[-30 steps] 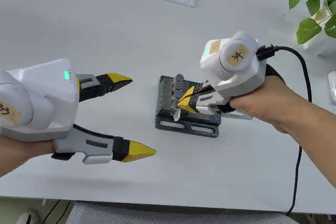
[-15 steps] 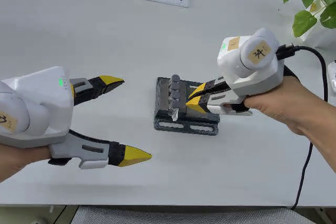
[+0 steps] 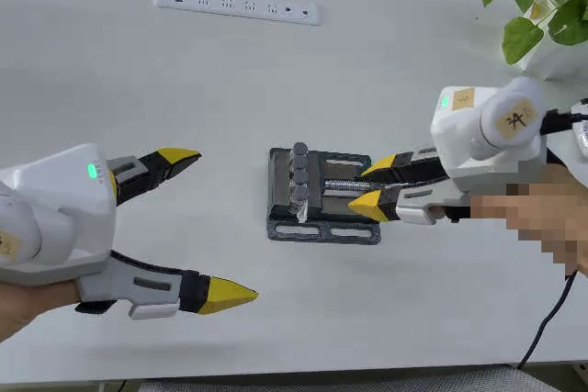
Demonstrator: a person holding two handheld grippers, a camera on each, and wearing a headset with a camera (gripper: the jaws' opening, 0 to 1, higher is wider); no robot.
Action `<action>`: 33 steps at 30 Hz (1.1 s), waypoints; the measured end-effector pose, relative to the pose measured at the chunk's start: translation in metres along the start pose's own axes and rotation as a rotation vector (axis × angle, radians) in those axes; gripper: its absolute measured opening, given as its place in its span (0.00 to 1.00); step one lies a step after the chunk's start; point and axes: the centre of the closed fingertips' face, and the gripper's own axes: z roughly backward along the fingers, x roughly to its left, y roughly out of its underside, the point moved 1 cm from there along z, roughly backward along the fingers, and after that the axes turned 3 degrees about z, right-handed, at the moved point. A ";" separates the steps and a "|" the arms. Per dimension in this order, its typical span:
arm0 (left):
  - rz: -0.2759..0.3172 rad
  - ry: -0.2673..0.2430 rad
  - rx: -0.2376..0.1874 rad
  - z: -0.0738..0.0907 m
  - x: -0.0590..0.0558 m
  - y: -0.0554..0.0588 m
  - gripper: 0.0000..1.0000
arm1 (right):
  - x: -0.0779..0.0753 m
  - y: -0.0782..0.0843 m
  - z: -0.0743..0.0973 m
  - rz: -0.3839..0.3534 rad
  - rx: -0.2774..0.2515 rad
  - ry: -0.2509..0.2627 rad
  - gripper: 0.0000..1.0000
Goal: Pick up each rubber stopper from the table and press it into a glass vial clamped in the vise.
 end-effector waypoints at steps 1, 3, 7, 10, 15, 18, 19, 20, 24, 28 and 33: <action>0.003 -0.001 -0.002 0.000 0.001 -0.001 0.99 | 0.000 0.002 0.002 -0.002 -0.011 0.002 0.28; 0.006 -0.004 -0.005 0.000 0.002 -0.001 0.99 | 0.001 0.007 0.006 -0.015 -0.029 0.005 0.34; -0.003 -0.011 0.012 0.000 0.003 0.001 0.99 | 0.001 0.014 0.014 -0.033 -0.083 0.018 0.43; -0.003 -0.017 0.017 0.000 0.003 0.001 0.99 | 0.003 0.019 0.019 -0.041 -0.108 0.020 0.48; -0.006 -0.021 0.034 -0.001 0.004 0.004 0.99 | 0.000 0.030 0.027 -0.064 -0.177 0.041 0.58; -0.009 -0.025 0.041 -0.001 0.004 0.006 0.99 | 0.002 0.037 0.031 -0.076 -0.199 0.045 0.66; -0.009 -0.027 0.042 -0.001 0.003 0.006 0.99 | 0.002 0.041 0.033 -0.080 -0.208 0.051 0.67; -0.009 -0.029 0.044 -0.002 0.003 0.006 0.99 | 0.002 0.042 0.034 -0.085 -0.216 0.055 0.69; -0.014 -0.033 0.054 -0.004 0.003 0.008 0.99 | 0.006 0.045 0.038 -0.091 -0.269 0.068 0.73; -0.017 -0.031 0.061 -0.007 0.002 0.010 0.99 | 0.011 0.047 0.038 -0.096 -0.298 0.067 0.78; -0.025 -0.035 0.072 -0.008 0.003 0.014 0.99 | 0.014 0.046 0.038 -0.100 -0.330 0.067 0.82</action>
